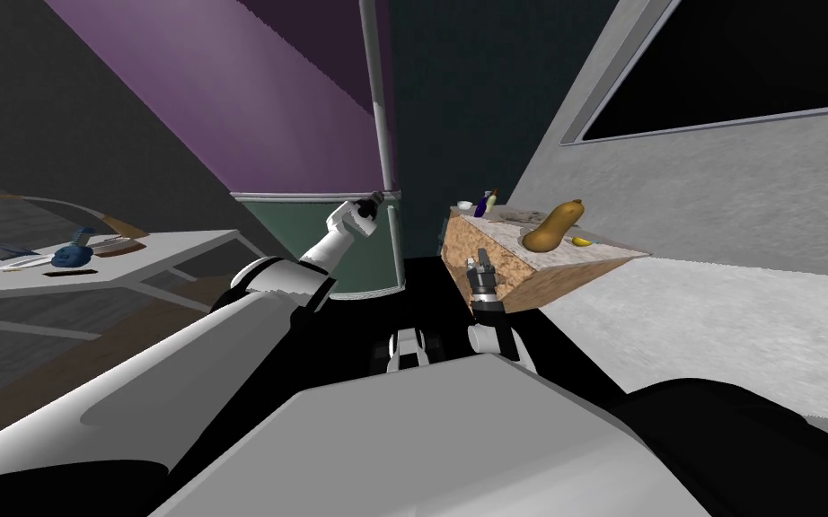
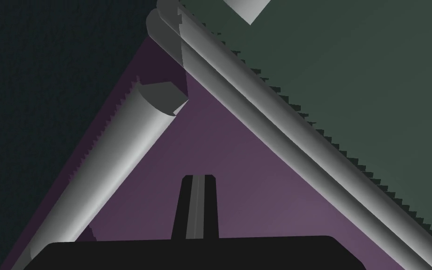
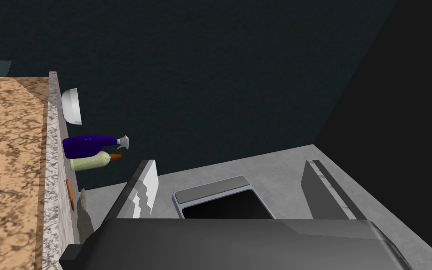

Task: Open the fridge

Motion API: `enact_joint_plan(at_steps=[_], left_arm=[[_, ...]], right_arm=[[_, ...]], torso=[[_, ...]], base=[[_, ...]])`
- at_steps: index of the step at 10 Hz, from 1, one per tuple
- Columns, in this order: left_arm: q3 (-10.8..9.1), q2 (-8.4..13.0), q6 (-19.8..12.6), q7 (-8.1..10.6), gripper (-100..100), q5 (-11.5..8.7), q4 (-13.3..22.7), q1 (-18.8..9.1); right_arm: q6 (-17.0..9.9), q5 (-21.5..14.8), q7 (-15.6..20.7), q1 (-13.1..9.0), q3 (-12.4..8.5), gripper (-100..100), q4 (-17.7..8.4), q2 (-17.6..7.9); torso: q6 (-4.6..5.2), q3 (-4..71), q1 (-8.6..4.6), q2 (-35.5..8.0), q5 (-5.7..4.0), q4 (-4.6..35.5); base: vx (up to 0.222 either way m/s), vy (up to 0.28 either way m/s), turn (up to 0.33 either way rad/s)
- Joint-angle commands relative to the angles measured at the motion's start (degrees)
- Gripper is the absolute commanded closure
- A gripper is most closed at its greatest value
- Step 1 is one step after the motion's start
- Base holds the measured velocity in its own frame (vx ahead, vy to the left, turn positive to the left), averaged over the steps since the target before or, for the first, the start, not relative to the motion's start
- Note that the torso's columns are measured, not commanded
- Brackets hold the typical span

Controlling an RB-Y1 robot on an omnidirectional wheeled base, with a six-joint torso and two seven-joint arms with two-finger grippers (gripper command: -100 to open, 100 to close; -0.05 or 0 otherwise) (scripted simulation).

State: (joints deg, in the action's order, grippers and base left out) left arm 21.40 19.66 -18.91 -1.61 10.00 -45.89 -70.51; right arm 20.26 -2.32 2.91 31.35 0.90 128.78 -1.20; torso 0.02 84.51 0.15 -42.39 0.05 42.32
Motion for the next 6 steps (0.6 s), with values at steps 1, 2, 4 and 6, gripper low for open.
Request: enact_joint_plan(at_steps=[1,2,4,6], left_arm=[[0.08,0.22,-0.58,-4.18,100,-3.21,-3.35,0.68],[-0.59,-0.28,-2.65,-6.0,100,-5.61,-5.17,3.2],[-0.59,-0.28,-2.65,-9.19,100,-8.94,-8.36,3.2],[-0.59,-0.28,-2.65,-10.65,100,-9.25,-9.57,3.2]], right_arm=[[0.0,0.0,0.0,0.0,0.0,0,0.0,0.0],[0.0,0.0,0.0,0.0,0.01,0,0.0,0.01],[0.0,0.0,0.0,0.0,0.0,0,0.0,0.0],[0.0,0.0,0.0,0.0,0.01,0,0.0,0.01]], torso=[[0.0,0.01,-0.17,0.03,-0.06,0.0],[-0.01,0.08,-0.29,0.15,-0.09,-0.04],[-0.01,0.02,0.0,0.05,0.0,0.0],[0.0,0.14,-0.36,0.23,-0.12,-0.06]], base=[[-0.014,0.017,-0.015],[-0.065,0.075,0.158],[-0.046,0.067,0.044],[0.001,0.003,-0.007]])
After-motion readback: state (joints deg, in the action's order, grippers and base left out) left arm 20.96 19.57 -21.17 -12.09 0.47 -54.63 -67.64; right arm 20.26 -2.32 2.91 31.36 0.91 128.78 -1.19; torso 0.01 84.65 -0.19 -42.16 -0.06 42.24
